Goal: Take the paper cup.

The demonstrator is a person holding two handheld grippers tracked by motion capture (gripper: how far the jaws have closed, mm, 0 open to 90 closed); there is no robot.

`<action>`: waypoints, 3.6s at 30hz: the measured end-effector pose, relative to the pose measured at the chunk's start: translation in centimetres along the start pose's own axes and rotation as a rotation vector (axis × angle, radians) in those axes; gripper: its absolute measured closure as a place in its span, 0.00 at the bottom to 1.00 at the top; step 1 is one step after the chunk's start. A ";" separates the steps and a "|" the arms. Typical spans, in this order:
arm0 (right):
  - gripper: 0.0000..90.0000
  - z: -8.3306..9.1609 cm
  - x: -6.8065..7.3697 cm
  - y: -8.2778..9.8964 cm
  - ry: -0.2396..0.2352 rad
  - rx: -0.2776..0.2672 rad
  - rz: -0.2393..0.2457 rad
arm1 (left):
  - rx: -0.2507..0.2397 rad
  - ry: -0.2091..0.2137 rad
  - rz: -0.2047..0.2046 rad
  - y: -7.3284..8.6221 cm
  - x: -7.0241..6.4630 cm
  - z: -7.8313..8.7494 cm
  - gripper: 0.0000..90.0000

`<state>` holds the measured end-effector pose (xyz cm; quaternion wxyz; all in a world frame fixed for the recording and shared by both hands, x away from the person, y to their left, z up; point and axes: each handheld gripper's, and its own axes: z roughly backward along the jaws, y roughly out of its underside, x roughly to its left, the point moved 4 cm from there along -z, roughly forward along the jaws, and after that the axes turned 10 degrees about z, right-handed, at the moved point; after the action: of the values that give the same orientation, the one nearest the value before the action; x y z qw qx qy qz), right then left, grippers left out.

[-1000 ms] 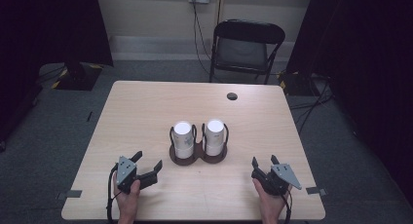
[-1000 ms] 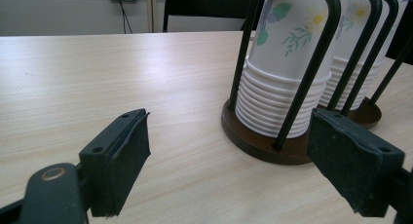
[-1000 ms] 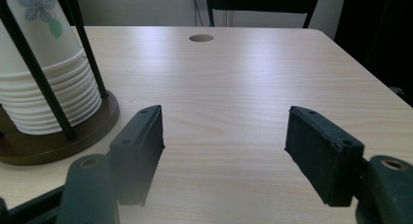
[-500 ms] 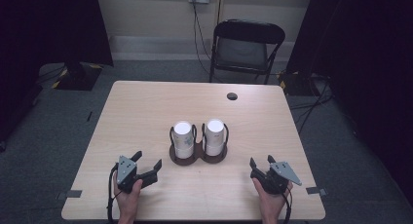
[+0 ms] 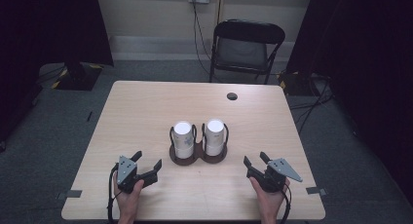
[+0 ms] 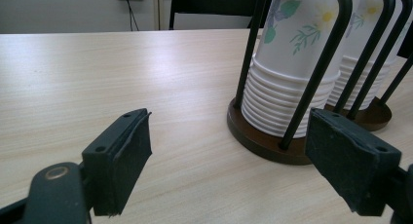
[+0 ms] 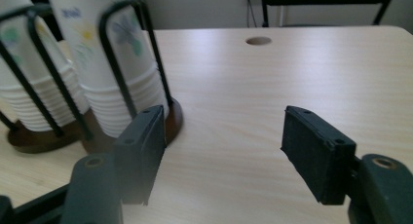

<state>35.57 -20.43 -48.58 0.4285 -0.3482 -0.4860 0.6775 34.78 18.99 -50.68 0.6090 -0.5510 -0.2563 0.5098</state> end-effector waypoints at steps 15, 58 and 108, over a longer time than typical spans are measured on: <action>0.44 -1.3 2.2 -3.6 -0.150 -0.024 0.045 | 0.001 0.009 0.006 0.0 0.0 0.0 0.21; 0.34 -8.6 5.4 -10.5 -0.273 -0.023 0.159 | -0.006 0.016 0.008 0.0 0.0 0.1 0.19; 0.41 -10.2 5.9 -10.3 -0.272 -0.004 0.144 | -0.010 0.017 0.010 0.0 0.1 0.1 0.19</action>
<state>44.87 -9.71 -41.93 0.3082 -0.2881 -0.5146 0.7465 34.70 19.11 -50.65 0.6060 -0.5593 -0.2510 0.5069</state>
